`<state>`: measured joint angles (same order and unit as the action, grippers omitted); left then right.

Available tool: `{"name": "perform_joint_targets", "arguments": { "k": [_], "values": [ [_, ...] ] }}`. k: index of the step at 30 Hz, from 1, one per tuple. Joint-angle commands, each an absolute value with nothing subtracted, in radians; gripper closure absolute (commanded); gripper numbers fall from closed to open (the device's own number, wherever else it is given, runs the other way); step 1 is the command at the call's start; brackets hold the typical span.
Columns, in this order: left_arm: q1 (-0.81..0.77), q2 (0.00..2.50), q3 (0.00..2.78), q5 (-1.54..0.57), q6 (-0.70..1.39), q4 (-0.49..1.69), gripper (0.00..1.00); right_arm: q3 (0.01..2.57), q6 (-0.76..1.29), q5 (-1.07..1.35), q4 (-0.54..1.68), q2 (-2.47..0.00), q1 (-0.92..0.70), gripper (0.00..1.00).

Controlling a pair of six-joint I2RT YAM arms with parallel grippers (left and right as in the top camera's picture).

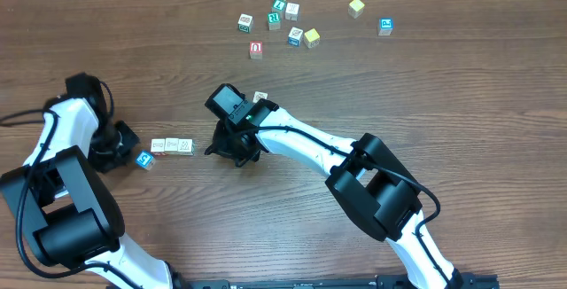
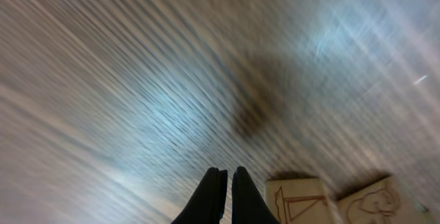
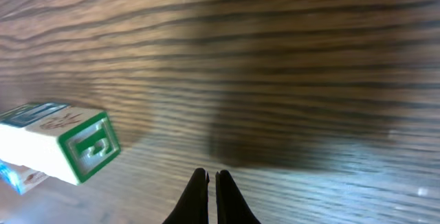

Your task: Form a horizontal line

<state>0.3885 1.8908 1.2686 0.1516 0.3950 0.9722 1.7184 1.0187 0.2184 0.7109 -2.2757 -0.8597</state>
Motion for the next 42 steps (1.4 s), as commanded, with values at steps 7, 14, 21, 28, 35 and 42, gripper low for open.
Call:
{"name": "perform_joint_targets", "arguments": {
  "k": [7, 14, 21, 28, 35, 42],
  "values": [
    [0.452, 1.862, 1.385, 0.159, 0.347, 1.128, 0.95, 1.715, 0.911, 0.136, 0.762, -2.289, -0.863, 0.96],
    [0.451, 1.862, 1.381, -0.241, 0.156, 1.213, 0.95, 1.715, 0.911, -0.008, 0.843, -2.288, -0.862, 0.96],
    [0.45, 1.862, 1.348, -0.372, 0.165, 1.245, 0.96, 1.715, 0.912, -0.077, 0.888, -2.289, -0.856, 0.94],
    [0.432, 1.862, 1.298, -0.342, 0.164, 1.277, 0.96, 1.715, 0.912, -0.077, 0.888, -2.289, -0.851, 0.93],
    [0.349, 1.862, 1.166, -0.299, 0.165, 1.142, 0.96, 1.715, 0.911, -0.078, 0.889, -2.289, -0.851, 0.92],
    [0.326, 1.862, 1.162, -0.04, 0.305, 1.104, 0.95, 1.715, 0.911, -0.078, 0.889, -2.289, -0.851, 0.92]
  ]
}}
